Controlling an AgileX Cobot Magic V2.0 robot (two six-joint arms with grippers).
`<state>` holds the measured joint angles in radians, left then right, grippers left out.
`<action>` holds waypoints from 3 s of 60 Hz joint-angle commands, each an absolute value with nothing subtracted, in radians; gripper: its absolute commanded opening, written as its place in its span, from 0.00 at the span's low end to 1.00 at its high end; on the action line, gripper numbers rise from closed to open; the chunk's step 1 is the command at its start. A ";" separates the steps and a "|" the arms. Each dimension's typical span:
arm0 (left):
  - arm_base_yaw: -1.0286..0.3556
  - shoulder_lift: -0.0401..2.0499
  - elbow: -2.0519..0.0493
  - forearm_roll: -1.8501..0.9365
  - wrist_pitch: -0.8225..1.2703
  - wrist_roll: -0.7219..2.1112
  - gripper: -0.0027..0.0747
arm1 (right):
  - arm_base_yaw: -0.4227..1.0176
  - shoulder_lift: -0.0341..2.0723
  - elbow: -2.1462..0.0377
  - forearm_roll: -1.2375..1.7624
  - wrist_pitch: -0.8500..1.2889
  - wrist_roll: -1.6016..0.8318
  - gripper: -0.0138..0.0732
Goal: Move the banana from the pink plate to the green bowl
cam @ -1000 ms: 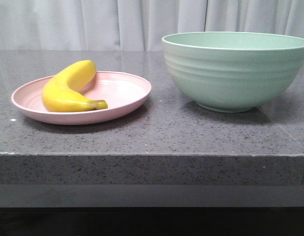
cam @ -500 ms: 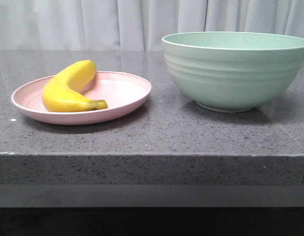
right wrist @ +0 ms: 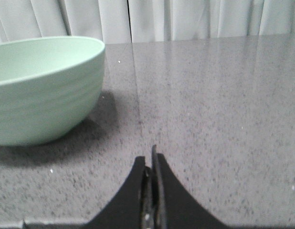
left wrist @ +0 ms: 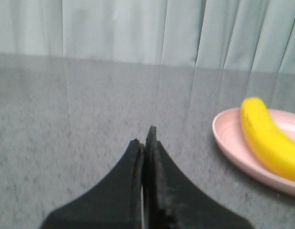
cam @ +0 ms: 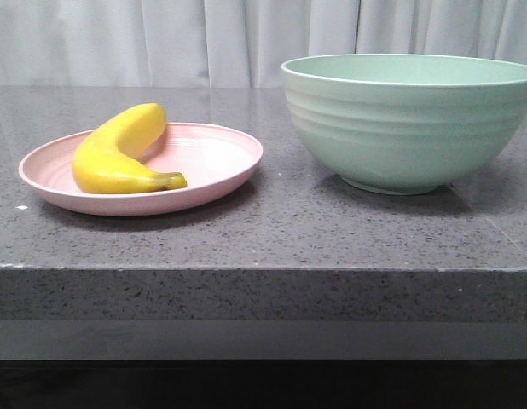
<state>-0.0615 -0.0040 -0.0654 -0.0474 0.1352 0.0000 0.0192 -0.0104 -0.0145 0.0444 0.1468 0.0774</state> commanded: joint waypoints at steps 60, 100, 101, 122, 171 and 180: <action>-0.061 0.356 -0.507 -0.023 0.137 -0.008 0.88 | 0.012 0.345 -0.549 0.034 0.301 0.075 0.86; -0.428 1.029 -0.866 -0.085 0.442 0.000 0.76 | 0.012 0.345 -0.549 0.035 0.302 0.075 0.86; -0.435 1.047 -0.870 -0.088 0.449 0.000 0.76 | 0.012 0.345 -0.549 0.035 0.302 0.075 0.86; -0.481 1.383 -1.087 -0.142 0.561 -0.020 0.76 | 0.012 0.345 -0.549 0.035 0.302 0.075 0.86; -0.477 1.533 -1.130 -0.144 0.588 -0.021 0.64 | 0.012 0.345 -0.549 0.035 0.305 0.075 0.86; -0.477 1.533 -1.130 -0.144 0.595 -0.021 0.58 | 0.012 0.345 -0.549 0.035 0.306 0.075 0.86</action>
